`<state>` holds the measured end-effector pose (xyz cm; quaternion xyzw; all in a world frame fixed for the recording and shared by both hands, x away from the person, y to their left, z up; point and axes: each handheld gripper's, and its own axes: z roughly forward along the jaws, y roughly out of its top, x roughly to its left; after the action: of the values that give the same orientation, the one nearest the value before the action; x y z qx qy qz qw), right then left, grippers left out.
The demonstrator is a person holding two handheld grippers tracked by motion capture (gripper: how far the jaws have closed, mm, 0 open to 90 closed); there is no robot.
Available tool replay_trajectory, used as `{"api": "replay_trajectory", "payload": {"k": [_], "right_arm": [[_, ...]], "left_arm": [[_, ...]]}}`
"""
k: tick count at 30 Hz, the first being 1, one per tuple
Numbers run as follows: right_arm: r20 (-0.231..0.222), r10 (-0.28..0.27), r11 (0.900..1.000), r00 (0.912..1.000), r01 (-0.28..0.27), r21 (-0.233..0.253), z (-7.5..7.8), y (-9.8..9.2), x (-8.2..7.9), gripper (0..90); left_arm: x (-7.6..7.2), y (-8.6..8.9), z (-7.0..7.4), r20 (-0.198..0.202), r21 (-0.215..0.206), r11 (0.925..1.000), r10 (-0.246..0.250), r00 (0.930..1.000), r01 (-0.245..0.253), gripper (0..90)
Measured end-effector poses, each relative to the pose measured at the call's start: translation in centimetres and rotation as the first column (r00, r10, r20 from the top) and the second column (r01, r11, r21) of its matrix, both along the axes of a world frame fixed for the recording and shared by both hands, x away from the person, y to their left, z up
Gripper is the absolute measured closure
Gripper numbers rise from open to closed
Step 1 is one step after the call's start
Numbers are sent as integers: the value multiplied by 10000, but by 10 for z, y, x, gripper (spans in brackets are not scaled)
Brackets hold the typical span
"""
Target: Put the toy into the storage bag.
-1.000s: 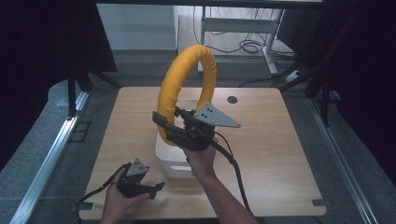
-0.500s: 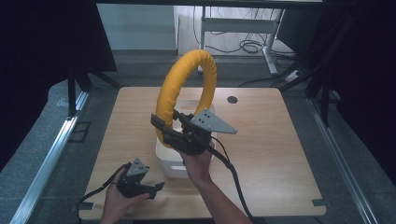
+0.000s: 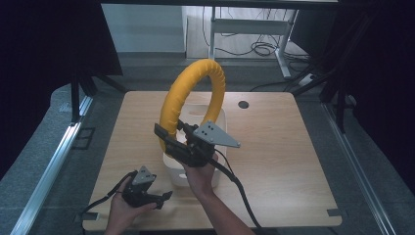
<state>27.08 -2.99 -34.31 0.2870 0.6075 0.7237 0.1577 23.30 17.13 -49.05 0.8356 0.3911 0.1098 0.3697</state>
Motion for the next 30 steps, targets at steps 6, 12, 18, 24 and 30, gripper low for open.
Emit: {"api": "replay_trajectory", "payload": {"k": [6, 12, 18, 24, 30], "right_arm": [[-77, -196, 9997, 9998, 198, 133, -8, 4, 0, 496], [-86, -412, 9990, 9991, 413, 169, -15, 5, -1, 496], [-186, -493, 9986, 9986, 497, 175, -21, 7, -2, 496], [-299, -571, 9983, 9979, 575, 114, -27, 8, -2, 496], [-438, -608, 9981, 9972, 612, 83, -34, 9, -2, 496]], "left_arm": [[0, 0, 0, 7, -1, 10000, -2, 10000, 2, 169], [0, 0, 0, -6, -12, 10000, -3, 10000, 3, 169], [0, 0, 0, -5, 40, 10000, -30, 10000, 30, 169], [0, 0, 0, -7, 45, 10000, -43, 10000, 43, 168], [1, -1, -1, -16, 53, 10000, -43, 10000, 43, 169]]}}
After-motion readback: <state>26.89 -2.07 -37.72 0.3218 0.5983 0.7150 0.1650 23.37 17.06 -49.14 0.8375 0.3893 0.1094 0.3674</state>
